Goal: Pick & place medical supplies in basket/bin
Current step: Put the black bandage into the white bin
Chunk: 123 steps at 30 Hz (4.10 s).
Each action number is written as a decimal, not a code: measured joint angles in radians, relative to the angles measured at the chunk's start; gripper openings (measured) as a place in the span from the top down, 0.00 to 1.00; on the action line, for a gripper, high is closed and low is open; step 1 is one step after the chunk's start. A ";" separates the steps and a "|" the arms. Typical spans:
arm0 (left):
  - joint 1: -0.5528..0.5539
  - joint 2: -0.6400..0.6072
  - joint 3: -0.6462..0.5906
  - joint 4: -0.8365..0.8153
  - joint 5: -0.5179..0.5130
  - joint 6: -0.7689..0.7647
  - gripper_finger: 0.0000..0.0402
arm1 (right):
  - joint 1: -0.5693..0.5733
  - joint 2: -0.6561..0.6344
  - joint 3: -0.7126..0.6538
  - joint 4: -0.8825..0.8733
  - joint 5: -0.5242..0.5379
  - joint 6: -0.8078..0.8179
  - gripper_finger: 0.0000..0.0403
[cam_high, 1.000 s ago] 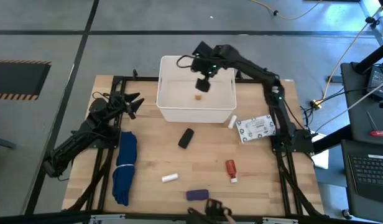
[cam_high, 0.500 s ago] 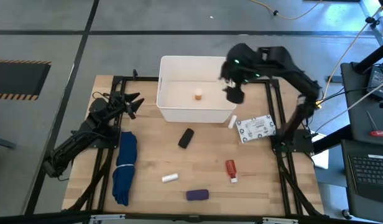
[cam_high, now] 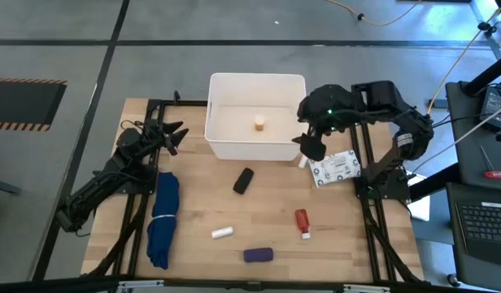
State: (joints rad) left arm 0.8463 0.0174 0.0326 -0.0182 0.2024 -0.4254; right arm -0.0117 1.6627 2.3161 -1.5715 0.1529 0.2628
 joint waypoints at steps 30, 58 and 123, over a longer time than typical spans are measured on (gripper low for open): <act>-0.012 0.000 0.000 0.237 0.057 -0.092 0.37 | 0.118 -0.523 -0.872 0.460 0.305 0.158 0.20; -0.647 1.110 1.091 -0.557 -0.209 0.386 0.37 | 0.118 -1.401 -1.554 1.007 0.344 -0.036 0.20; -0.931 1.941 1.489 -0.856 -0.093 -0.391 0.77 | 0.118 -1.547 -1.548 0.824 0.342 -0.220 0.20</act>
State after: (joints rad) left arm -0.0845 1.9582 1.5212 -0.8743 0.1094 -0.8159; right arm 0.1066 0.1154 0.7677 -0.7474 0.4951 0.0429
